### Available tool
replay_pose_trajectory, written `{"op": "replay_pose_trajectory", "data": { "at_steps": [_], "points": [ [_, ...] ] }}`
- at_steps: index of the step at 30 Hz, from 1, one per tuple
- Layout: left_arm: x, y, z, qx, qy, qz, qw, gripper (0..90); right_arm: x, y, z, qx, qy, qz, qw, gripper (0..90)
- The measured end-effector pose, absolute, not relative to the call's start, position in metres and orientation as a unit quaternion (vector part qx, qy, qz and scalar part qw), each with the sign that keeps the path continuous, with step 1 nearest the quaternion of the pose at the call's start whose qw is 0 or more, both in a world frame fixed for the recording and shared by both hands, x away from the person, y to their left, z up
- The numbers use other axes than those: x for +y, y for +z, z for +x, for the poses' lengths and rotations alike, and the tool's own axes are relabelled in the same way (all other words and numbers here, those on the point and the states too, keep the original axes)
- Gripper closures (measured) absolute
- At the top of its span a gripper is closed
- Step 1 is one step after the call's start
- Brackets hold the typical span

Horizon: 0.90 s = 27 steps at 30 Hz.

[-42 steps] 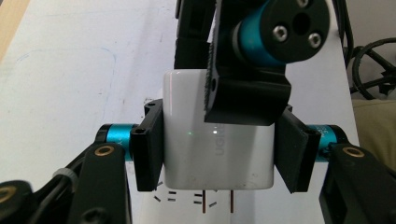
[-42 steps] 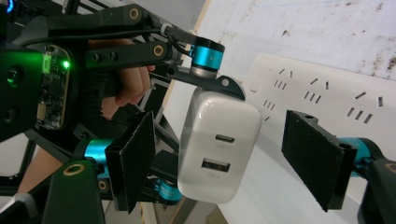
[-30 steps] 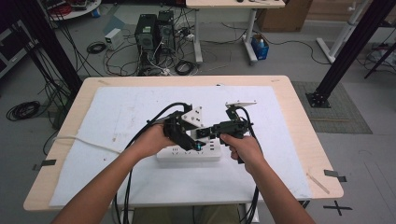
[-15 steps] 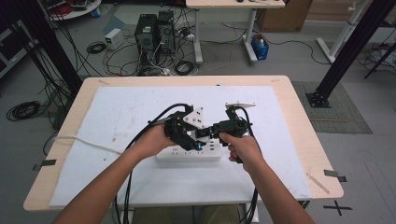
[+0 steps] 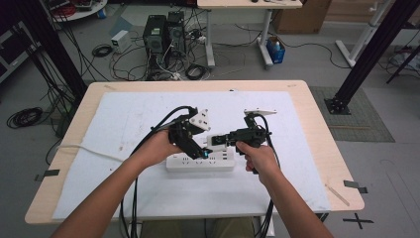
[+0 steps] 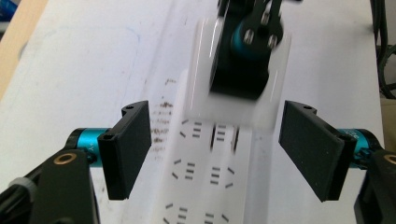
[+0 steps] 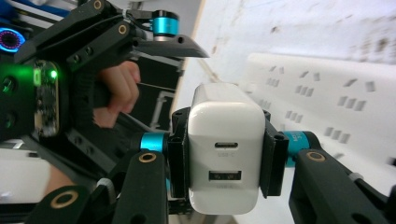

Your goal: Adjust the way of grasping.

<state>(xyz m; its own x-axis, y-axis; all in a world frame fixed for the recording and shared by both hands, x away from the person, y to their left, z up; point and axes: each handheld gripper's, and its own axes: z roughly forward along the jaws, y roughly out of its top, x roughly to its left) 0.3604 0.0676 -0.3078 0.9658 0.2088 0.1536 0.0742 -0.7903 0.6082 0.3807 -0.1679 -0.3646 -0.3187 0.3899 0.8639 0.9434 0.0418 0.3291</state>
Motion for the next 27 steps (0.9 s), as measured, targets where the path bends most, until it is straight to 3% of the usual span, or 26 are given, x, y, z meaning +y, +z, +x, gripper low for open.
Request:
{"op": "replay_pose_trajectory", "data": {
  "at_steps": [2, 13, 27],
  "points": [
    [0.076, -0.307, 0.362, 0.089, 0.103, 0.94, 0.312, 20.4, -0.174, -0.362, 0.38, -0.673, -0.468, -0.504, 0.272, 62.2],
    [0.135, -0.307, 0.368, 0.174, 0.089, 0.938, 0.286, 20.4, -0.202, -0.338, 0.374, -0.745, -0.408, -0.505, 0.154, 62.1],
    [0.194, -0.315, 0.359, 0.265, 0.084, 0.927, 0.251, 20.4, -0.229, -0.309, 0.367, -0.786, -0.358, -0.499, 0.072, 62.2]
  ]
}}
